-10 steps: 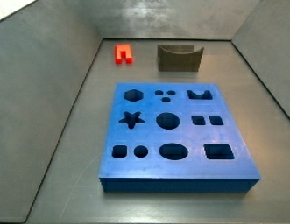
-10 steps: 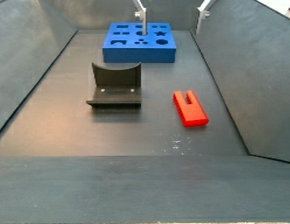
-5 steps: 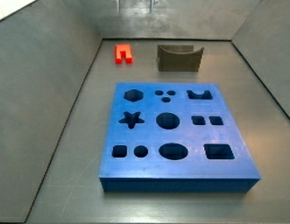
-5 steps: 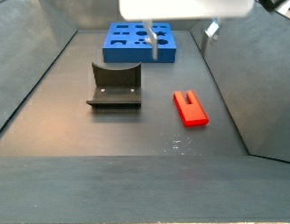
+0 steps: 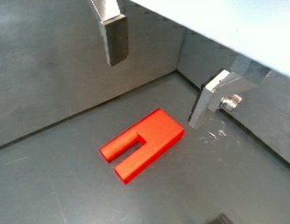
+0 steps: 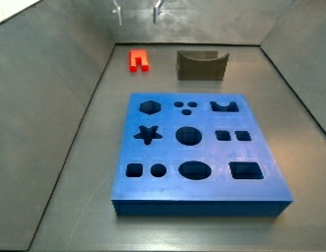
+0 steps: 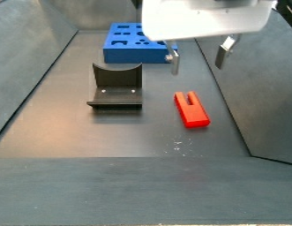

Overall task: Pick up the square-circle object. Move up. Rotate the square-circle object. Place the square-circle object on the fixture. Regrasp the square-circle object. Move to above the board. Insert the square-circle object.
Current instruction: Pick up the square-circle object.

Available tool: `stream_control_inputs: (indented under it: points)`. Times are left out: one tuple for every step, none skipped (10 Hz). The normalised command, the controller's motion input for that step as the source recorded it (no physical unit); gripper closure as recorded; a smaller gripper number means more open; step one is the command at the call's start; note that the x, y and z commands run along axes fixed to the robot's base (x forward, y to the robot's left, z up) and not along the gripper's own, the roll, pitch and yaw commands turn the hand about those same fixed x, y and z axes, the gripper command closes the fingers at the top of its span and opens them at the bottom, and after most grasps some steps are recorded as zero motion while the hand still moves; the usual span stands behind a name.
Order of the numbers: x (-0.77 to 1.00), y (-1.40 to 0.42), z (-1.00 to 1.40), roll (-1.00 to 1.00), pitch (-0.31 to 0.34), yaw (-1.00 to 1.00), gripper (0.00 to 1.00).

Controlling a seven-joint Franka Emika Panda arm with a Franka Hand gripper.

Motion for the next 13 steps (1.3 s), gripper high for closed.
stream_control_inputs:
  points:
    - [-0.26, 0.00, -0.41, -0.06, -0.201, 0.00, 0.00]
    - [-0.12, 0.00, -0.26, -0.05, -0.110, 0.00, 0.00]
    - [-0.07, 0.00, -0.30, -0.05, -0.096, -0.06, 0.00]
    - [0.09, 0.05, -0.34, -0.02, -0.010, -0.22, 0.00]
    - [0.16, 0.05, -0.33, -0.01, 0.000, -0.20, 0.00]
    - [0.19, 0.07, -0.30, -0.02, 0.000, -0.18, 0.00]
    - [0.22, 0.12, -0.29, -0.04, 0.000, -0.13, 0.00]
    - [0.15, 0.14, -0.26, -0.05, -0.006, -0.15, 0.00]
    - [0.14, 0.23, -0.23, -0.10, -0.034, -0.19, 0.00]
    - [0.14, 0.22, -0.27, -0.10, -0.059, -0.21, 0.00]
    - [0.17, 0.27, -0.28, -0.12, -0.066, -0.23, 0.00]
    - [0.06, 0.28, -0.39, -0.09, -0.089, -0.26, 0.00]
    - [0.01, 0.19, -0.42, -0.06, -0.104, -0.28, 0.00]
